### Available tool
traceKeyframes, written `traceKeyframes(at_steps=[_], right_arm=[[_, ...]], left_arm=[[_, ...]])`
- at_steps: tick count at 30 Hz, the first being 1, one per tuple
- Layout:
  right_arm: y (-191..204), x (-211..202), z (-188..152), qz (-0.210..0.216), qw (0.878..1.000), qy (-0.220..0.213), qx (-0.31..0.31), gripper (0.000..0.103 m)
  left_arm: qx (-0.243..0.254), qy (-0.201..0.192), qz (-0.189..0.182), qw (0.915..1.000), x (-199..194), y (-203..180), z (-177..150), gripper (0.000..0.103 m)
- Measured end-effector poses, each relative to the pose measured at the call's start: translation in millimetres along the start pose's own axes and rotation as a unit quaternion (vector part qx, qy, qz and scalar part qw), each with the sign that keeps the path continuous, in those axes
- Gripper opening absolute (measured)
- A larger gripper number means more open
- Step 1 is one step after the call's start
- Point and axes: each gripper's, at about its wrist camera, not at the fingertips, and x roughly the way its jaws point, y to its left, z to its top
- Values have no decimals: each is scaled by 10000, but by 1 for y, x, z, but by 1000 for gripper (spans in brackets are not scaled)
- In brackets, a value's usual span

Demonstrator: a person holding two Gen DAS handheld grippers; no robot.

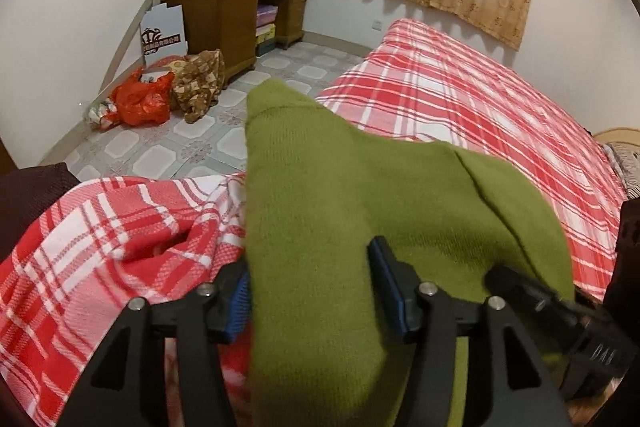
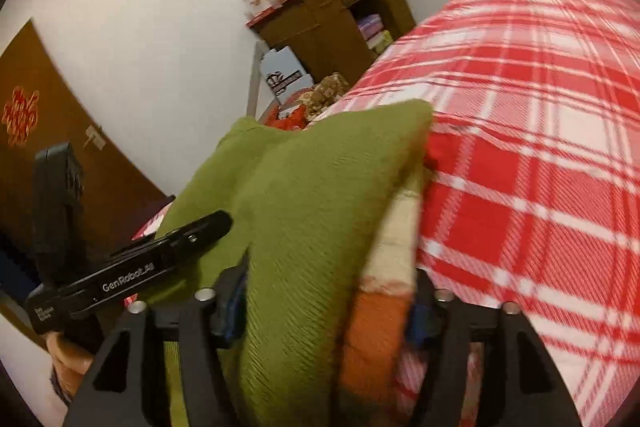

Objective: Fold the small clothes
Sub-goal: 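Lift the green bundle with both tools and carry it across the bed, then lower the green bundle onto the bedspread and open both tools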

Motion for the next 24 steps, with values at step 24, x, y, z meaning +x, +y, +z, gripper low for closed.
traceKeyframes(at_steps=[24], right_arm=[[34, -66, -104, 641, 9957, 409, 525, 31]], left_arm=[[-259, 344, -813, 9958, -62, -1, -76, 31]])
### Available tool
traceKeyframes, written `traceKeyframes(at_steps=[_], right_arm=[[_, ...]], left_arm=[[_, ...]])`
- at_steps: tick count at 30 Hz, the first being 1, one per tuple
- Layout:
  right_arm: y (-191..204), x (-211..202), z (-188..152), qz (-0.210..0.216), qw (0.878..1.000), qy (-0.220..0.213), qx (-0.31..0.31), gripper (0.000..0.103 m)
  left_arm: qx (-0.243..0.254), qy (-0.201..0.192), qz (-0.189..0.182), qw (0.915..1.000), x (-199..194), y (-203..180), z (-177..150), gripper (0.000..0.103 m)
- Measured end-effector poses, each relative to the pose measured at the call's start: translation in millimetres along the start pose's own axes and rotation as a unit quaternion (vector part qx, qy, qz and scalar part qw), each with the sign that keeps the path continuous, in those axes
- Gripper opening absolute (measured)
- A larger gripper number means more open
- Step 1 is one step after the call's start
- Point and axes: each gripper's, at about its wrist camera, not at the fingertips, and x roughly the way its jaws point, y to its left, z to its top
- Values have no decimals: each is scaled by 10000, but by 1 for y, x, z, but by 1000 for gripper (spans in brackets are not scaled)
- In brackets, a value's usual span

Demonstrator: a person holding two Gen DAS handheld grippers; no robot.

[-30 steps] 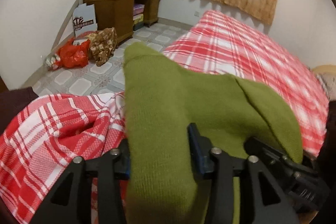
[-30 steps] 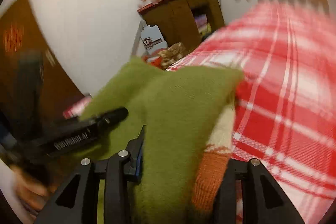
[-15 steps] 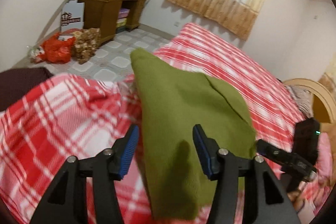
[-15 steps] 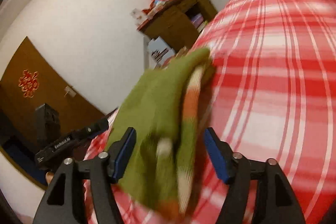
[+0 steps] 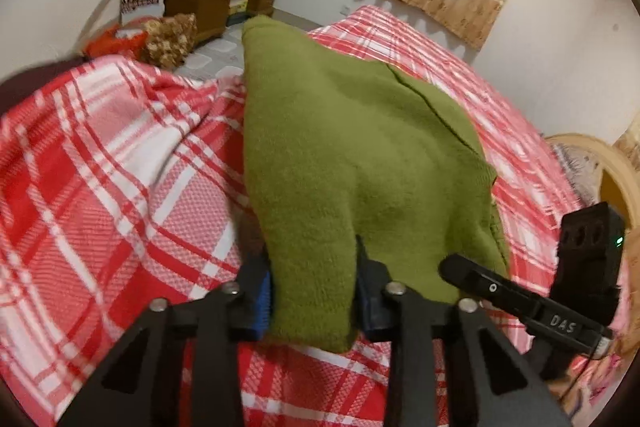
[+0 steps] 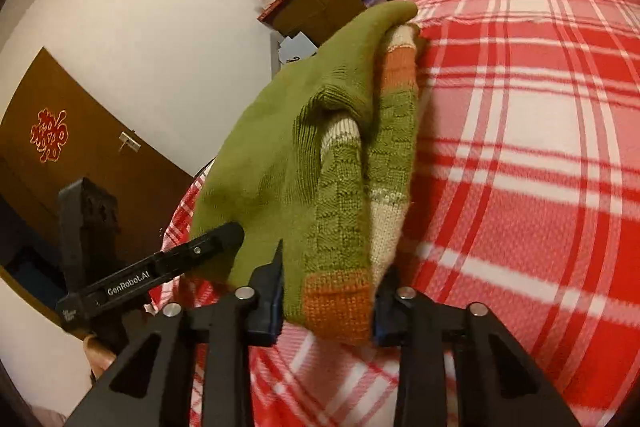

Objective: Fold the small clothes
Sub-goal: 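Lower the green bundle onto the bedspread and open both tools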

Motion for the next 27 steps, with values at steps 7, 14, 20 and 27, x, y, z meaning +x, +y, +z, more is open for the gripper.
traceKeyframes(at_steps=[7, 14, 20, 27], right_arm=[[22, -31, 15, 622, 9973, -92, 369, 30], [-1, -11, -8, -62, 9985, 156, 512, 30], [4, -12, -22, -318, 9990, -67, 305, 30], [18, -22, -48, -727, 9967, -213, 305, 30]], left_arm=[[230, 127, 250, 9993, -24, -20, 3, 30], [300, 465, 486, 9973, -3, -11, -21, 30], [448, 358, 692, 9960, 0, -12, -35, 37], [449, 334, 762, 9955, -9, -18, -46, 37]])
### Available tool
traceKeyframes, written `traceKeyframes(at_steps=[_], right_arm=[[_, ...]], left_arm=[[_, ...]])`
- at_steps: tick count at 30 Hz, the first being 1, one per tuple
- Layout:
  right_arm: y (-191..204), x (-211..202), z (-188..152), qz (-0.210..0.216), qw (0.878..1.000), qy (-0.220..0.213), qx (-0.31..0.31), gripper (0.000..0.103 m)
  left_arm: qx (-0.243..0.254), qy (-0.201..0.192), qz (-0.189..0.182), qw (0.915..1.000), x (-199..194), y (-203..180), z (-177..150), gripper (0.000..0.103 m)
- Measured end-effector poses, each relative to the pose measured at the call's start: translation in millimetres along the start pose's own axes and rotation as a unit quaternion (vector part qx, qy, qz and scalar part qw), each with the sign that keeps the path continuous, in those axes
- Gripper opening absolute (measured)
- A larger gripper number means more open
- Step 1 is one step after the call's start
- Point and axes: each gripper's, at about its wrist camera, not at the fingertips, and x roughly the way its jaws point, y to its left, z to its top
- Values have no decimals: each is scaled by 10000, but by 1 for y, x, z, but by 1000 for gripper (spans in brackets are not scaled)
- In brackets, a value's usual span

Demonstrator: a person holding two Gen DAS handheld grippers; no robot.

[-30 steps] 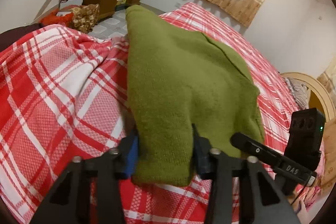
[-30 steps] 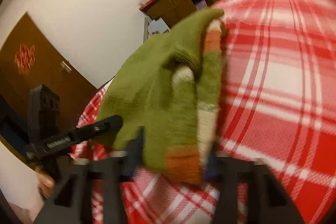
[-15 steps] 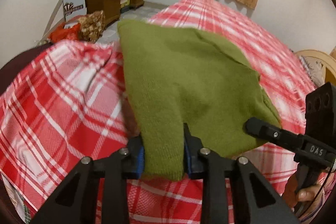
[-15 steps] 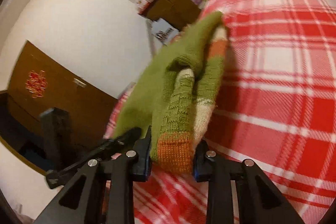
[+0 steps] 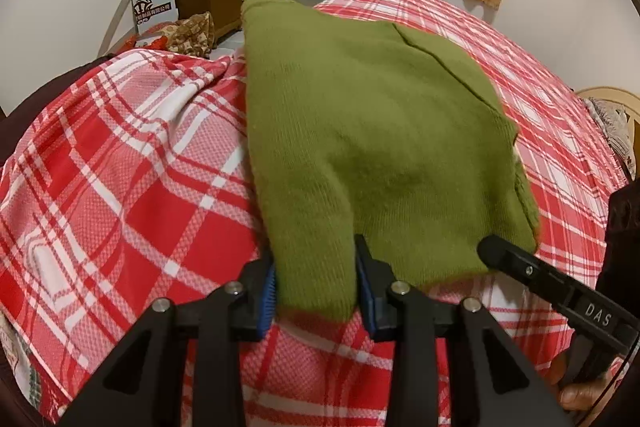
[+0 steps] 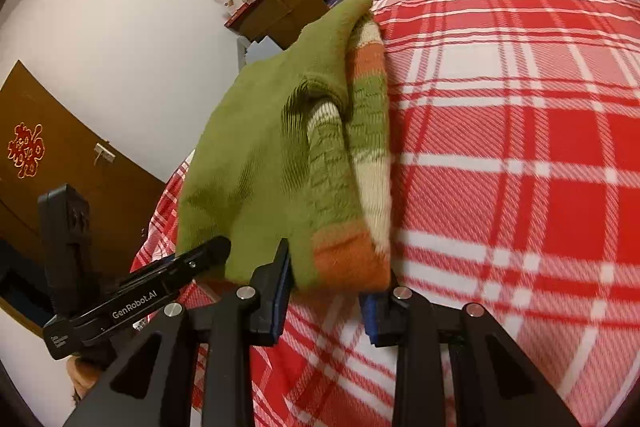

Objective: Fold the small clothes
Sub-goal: 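Lower the green bundle onto the bedspread and open both tools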

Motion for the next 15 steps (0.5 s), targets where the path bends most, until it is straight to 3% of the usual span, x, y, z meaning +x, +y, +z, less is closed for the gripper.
traceKeyframes(at_steps=[6, 10, 11, 12, 13, 14, 15], right_arm=[[14, -29, -29, -646, 9973, -150, -305, 32], [30, -55, -32, -1031, 9918, -510, -556, 37], [37, -62, -32, -1107, 9897, -629, -652, 46], [47, -74, -30, -1219, 9858, -825, -804, 52], [55, -82, -31, -1281, 9828, -981, -899, 66], [61, -92, -31, -1320, 9798, -1142, -980, 75], [73, -102, -30, -1357, 9749, -1374, -1106, 76]], left_arm=[[228, -135, 347, 9990, -20, -11, -14, 37], [482, -512, 613, 9956, -46, -16, -22, 39], [544, -634, 685, 9941, -53, -18, -22, 41], [607, -815, 805, 9916, -63, -20, -22, 51], [634, -988, 904, 9890, -72, -21, -22, 65], [635, -1156, 970, 9865, -81, -22, -21, 72], [608, -1402, 1020, 9830, -93, -23, -18, 80]])
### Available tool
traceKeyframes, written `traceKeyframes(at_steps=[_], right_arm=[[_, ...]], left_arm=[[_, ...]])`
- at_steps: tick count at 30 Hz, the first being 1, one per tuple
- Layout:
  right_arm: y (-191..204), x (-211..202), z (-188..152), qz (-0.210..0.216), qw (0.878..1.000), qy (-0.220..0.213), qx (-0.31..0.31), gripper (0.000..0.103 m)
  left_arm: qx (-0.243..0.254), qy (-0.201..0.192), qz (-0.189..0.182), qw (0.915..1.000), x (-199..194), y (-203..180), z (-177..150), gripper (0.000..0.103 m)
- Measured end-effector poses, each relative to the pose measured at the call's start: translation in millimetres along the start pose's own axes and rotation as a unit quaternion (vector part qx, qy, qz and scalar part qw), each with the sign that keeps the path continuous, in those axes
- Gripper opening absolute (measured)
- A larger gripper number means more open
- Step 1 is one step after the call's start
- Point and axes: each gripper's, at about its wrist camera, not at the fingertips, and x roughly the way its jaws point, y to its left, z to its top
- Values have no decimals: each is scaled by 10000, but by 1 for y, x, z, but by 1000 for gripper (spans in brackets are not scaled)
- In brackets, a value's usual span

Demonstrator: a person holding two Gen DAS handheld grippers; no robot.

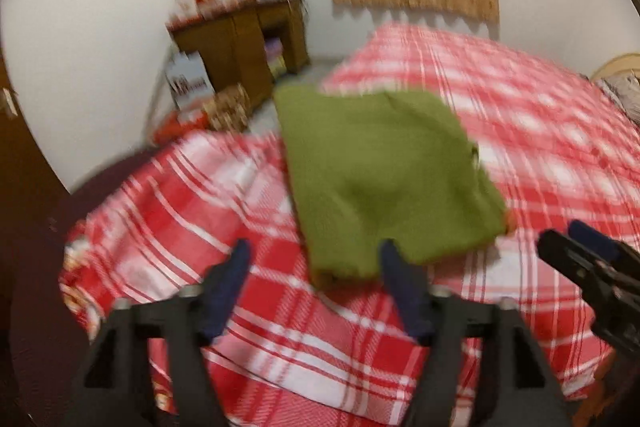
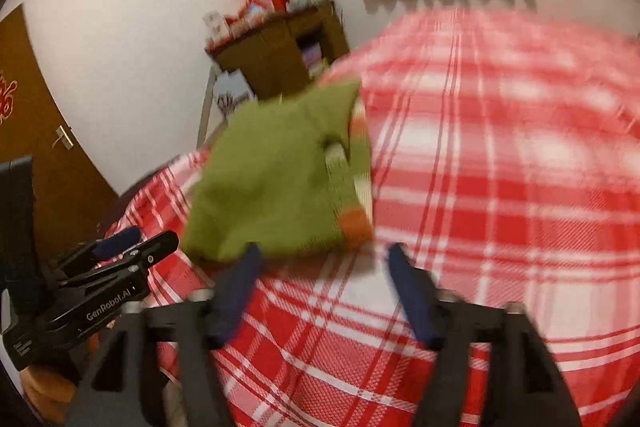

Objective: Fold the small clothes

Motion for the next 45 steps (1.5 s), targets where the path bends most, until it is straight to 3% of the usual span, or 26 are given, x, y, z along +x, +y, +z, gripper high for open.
traceKeyframes(at_steps=[4, 9, 12, 16, 21, 30, 45], right_arm=[[17, -35, 14, -169, 9985, -483, -178, 78], [38, -76, 29, -339, 9927, -1129, -245, 78], [49, -99, 32, -544, 9855, -1533, -480, 83], [59, -121, 34, -696, 9778, -1883, -592, 85], [68, -137, 33, -784, 9713, -2132, -711, 87], [66, -141, 30, -737, 9712, -2186, -599, 88], [63, -140, 29, -729, 9730, -2132, -504, 88]], left_arm=[[-107, -646, 69, 9978, -37, 8, 14, 102], [42, -1420, 465, 9888, -75, 6, 22, 103], [34, -1623, 472, 9856, -92, 3, 24, 103], [-106, -1696, 303, 9850, -105, 8, 28, 103], [-191, -1804, 523, 9820, -112, 7, 27, 103], [-172, -2027, 598, 9773, -126, 3, 23, 103], [-172, -1966, 581, 9786, -127, 0, 23, 103]])
